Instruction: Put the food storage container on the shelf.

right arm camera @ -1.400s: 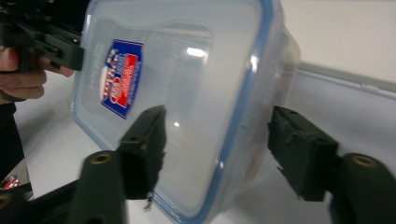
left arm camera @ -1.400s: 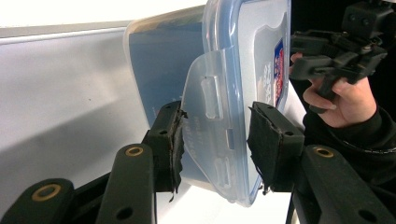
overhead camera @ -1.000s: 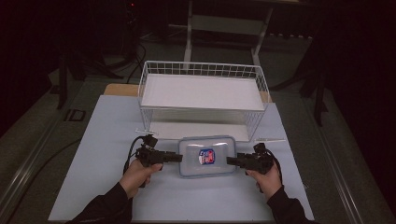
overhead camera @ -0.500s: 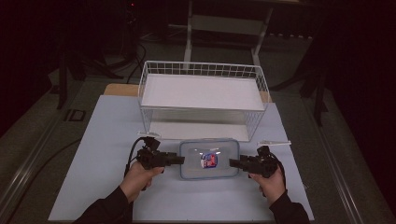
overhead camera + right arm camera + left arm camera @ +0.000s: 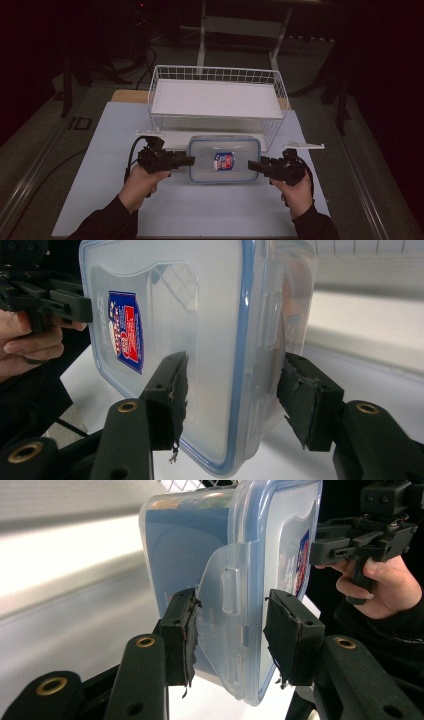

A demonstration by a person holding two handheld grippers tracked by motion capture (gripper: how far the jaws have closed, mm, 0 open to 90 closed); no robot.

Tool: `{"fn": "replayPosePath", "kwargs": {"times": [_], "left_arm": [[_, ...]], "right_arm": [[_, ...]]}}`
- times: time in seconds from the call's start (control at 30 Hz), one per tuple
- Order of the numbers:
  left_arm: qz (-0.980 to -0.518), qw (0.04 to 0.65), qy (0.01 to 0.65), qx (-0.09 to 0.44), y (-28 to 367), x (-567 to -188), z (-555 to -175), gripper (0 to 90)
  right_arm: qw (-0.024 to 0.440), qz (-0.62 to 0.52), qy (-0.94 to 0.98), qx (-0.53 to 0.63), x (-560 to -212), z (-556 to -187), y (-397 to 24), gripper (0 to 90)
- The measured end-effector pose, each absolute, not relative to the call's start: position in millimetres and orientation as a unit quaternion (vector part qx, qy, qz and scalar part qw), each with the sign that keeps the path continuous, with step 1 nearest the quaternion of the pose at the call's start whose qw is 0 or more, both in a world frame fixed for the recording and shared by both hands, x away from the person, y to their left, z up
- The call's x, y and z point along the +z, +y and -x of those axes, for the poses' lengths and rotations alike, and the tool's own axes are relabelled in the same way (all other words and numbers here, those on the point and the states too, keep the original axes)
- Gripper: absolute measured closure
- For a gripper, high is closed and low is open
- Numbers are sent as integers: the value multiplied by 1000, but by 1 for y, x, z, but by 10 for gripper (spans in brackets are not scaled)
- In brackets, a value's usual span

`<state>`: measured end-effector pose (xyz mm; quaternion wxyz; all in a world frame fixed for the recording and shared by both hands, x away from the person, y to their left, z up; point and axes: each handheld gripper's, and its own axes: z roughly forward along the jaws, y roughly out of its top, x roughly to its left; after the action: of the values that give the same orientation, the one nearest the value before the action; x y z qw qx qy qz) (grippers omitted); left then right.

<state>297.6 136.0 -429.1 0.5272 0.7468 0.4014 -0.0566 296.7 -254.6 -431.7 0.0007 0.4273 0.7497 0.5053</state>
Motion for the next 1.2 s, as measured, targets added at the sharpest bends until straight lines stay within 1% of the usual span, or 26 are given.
{"fn": "replayPosePath", "kwargs": {"times": [0.3,0.6,0.8,0.83,0.9,1.2], "left_arm": [[-743,545,388,-25,140,-386,-299,563],[-734,556,391,-9,148,-345,-318,562],[-727,561,396,0,152,-331,-332,557],[-723,564,399,6,152,-324,-339,557],[-724,563,399,11,152,-319,-346,554],[-725,554,409,4,148,-316,-379,541]], "right_arm": [[24,-410,745,526,-393,-299,-251,460],[33,-401,740,539,-353,-319,-244,460],[38,-402,736,543,-337,-335,-237,460],[39,-402,736,544,-335,-338,-236,459],[42,-405,734,544,-326,-349,-234,457],[50,-420,731,535,-315,-377,-232,454]]}}
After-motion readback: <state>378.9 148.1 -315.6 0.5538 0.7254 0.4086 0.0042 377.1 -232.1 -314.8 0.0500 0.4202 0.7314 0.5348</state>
